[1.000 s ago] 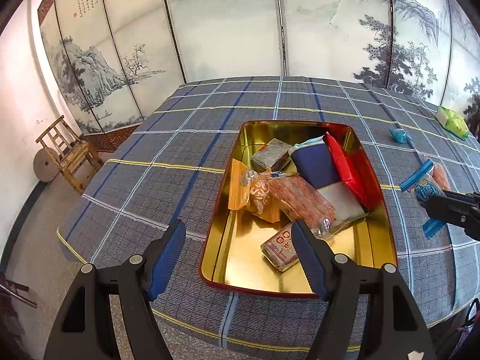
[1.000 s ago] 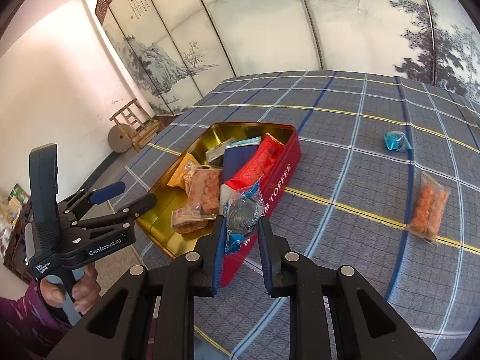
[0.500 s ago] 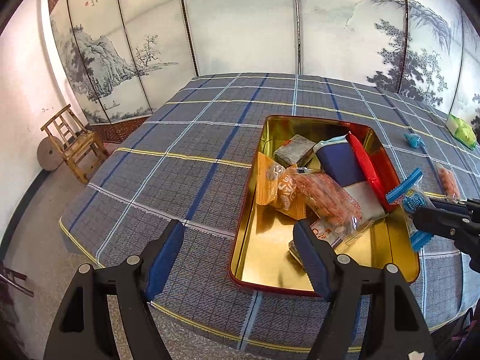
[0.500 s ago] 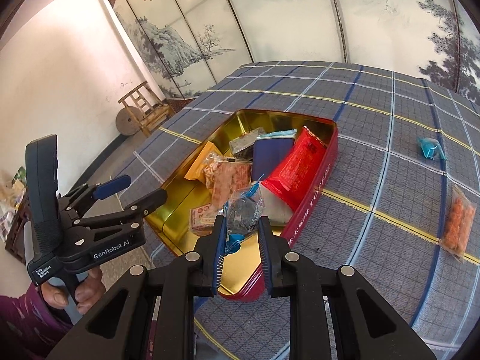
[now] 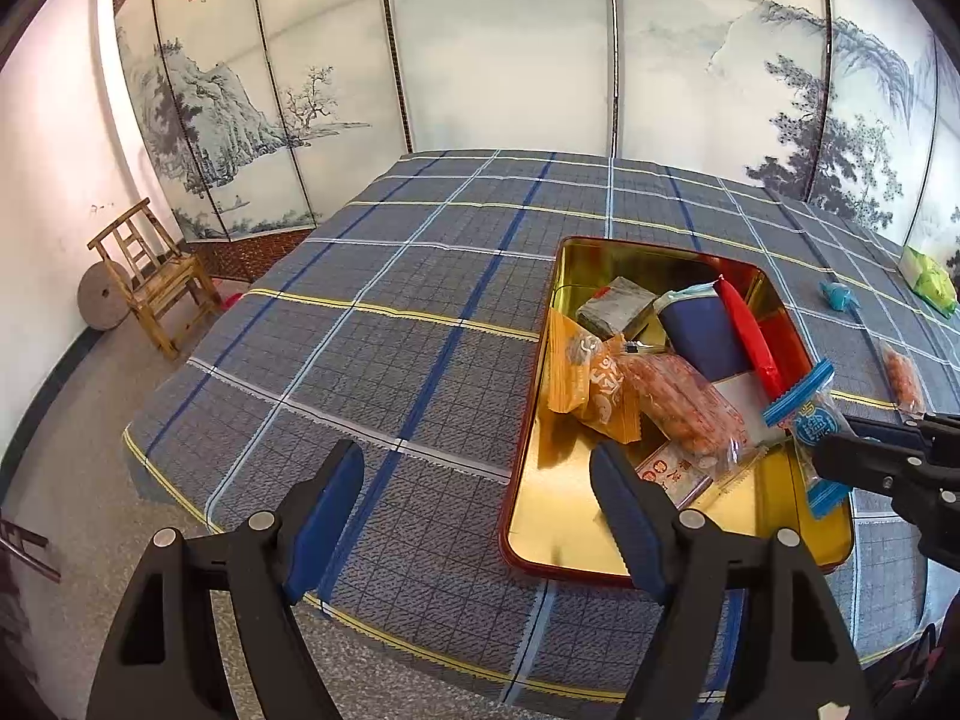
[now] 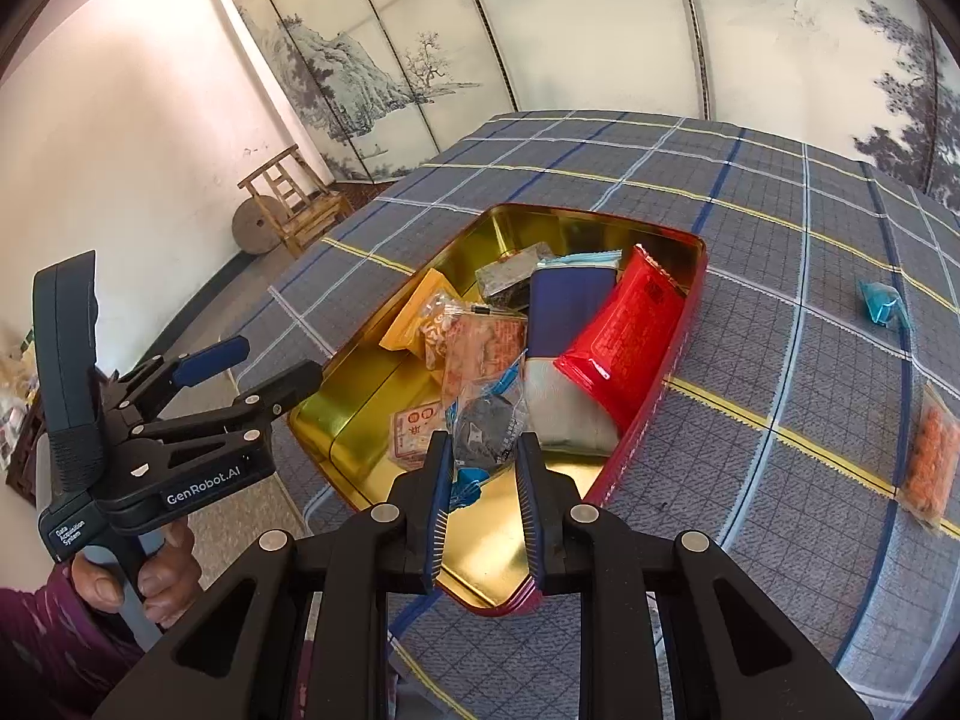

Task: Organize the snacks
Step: 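Carry the blue-wrapped candy toward the tin with the right gripper, then lower the blue candy into the tin and open the right gripper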

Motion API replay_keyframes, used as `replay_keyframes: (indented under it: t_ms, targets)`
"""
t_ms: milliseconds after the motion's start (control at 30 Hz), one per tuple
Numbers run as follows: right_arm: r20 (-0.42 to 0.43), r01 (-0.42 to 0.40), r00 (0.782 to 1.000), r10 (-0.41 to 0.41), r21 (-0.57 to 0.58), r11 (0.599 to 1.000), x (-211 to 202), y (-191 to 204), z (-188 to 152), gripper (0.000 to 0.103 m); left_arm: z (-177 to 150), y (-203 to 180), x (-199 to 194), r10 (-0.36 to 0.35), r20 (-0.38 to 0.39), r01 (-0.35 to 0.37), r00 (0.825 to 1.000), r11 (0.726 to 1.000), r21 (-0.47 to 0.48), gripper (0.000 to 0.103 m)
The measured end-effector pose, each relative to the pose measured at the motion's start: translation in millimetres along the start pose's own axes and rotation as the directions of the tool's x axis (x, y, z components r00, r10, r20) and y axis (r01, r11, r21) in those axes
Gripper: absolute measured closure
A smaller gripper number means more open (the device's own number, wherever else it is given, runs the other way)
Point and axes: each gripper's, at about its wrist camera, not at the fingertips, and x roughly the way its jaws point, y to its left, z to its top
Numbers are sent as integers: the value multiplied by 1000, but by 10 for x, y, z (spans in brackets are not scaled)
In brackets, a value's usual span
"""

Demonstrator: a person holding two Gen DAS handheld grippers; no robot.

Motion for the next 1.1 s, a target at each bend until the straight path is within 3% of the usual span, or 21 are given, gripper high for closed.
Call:
replay_keyframes:
  t_ms: [1100]
  targets:
    - [-60,14,998,-15,-21,1000,222,68,-47,80,-40,111,21,3,-14,-3,1000,1000,-16,26]
